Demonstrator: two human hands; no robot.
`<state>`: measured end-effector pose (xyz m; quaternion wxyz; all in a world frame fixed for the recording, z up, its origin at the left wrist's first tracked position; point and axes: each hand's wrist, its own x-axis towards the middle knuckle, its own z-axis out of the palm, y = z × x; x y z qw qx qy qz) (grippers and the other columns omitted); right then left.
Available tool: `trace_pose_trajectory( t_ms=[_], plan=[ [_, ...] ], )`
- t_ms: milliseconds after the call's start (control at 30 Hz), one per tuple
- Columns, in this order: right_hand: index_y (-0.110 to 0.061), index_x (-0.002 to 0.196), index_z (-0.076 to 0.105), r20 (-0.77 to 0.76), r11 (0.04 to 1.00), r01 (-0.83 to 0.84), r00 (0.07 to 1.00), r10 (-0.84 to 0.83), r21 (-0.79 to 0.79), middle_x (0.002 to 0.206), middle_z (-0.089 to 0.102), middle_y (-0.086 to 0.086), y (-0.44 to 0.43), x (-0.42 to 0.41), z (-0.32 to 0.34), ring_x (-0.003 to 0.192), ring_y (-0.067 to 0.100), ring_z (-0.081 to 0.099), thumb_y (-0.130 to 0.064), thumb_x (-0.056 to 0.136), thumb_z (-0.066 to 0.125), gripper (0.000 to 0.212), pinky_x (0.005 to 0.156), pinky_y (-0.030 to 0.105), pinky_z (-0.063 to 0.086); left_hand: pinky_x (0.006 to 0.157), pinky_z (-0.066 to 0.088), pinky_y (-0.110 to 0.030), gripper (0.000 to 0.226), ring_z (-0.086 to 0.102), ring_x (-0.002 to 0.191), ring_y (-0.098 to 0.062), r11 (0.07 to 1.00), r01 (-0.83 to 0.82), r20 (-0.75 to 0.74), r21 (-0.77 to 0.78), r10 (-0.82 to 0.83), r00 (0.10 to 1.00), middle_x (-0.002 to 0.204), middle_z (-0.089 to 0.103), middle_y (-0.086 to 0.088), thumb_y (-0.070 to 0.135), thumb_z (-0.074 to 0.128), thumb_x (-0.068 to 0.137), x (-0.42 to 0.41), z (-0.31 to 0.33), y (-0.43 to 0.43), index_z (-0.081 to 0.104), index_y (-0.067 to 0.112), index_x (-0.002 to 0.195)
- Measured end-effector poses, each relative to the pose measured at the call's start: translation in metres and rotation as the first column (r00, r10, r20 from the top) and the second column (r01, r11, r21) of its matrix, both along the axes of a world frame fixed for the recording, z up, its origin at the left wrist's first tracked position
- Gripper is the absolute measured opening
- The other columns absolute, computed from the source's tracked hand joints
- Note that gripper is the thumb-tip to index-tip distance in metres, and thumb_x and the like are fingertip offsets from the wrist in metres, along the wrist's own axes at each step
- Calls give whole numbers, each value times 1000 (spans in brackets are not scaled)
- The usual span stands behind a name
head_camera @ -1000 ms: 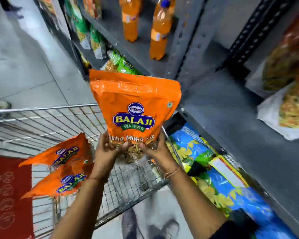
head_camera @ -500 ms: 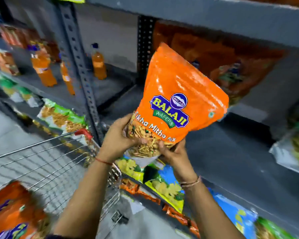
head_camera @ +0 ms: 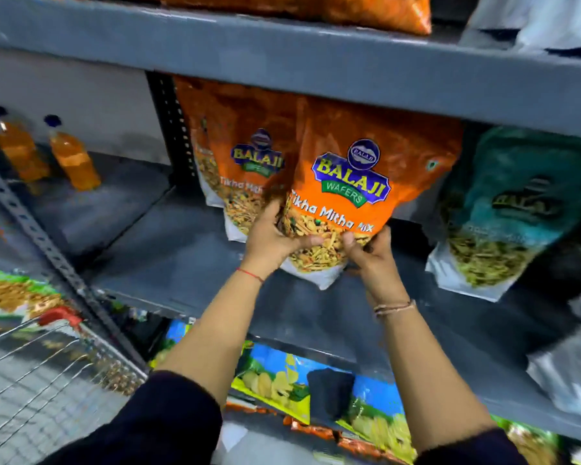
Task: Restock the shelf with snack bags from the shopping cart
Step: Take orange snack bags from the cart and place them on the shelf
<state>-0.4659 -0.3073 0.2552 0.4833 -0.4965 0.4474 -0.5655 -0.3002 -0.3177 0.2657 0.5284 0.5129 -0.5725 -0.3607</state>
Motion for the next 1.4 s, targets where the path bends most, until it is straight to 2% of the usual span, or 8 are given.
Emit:
trace_pose_trajectory(
  t_ms=[167,267,633,800,967,1167,1233,1400],
  plan=[
    [-3,131,30,-55,999,25,998,-27,-39,131,49,17,-44,-34,-3,122,31,49,0,84,57,54,100,44,43,70,49,-8,63,65,91,-6,998,-33,-95,62,39,995,98,64,2,11,87,51,-39,-23,-41,52,17,102],
    [-3,131,32,-75,999,41,996,-43,-27,131,50,19,-62,-41,-12,118,27,51,-2,82,61,57,101,43,43,93,47,-34,103,57,111,-26,997,-49,-82,66,55,995,120,60,-15,46,87,30,-49,-30,-53,50,6,118],
    [-11,131,35,-102,994,103,990,-101,21,115,54,-1,-86,-64,-45,96,2,55,-9,83,63,56,68,4,49,107,38,-49,81,46,126,-28,985,21,-46,173,-14,999,137,49,-16,9,82,62,-63,-64,-87,39,7,131],
    [-9,133,33,-90,993,99,992,-92,69,120,50,1,-74,-55,-70,109,14,51,-7,87,57,52,77,4,47,108,37,-47,74,48,124,-27,973,48,-28,226,-43,999,135,52,-12,16,79,67,-61,-76,-84,40,13,131],
    [-2,137,28,-158,984,136,980,-118,110,139,44,16,-52,-47,-83,128,27,43,-1,80,64,67,109,41,36,112,32,-41,77,35,135,-26,932,99,46,347,-123,991,147,36,-11,2,67,77,-44,-99,-61,25,12,142],
    [1,134,33,-261,931,357,894,-365,-78,142,39,17,21,37,-95,134,27,35,-18,77,71,72,114,36,26,71,42,3,42,57,98,4,919,-389,-160,69,395,905,114,61,-13,5,64,82,5,-87,25,52,1,122],
    [-5,135,33,-347,959,185,904,-251,-212,147,33,12,55,91,-101,138,22,30,-32,78,68,72,114,31,23,64,41,2,22,57,74,16,788,-613,-150,-59,600,786,89,64,-1,10,61,83,45,-92,71,61,6,105],
    [-5,133,37,-578,899,-348,804,141,-265,146,31,10,109,219,-114,135,10,26,-40,77,65,72,110,22,22,67,44,-15,18,56,68,-4,508,-860,-3,47,861,508,82,64,-6,21,60,82,166,-117,172,63,6,94]
  ],
)
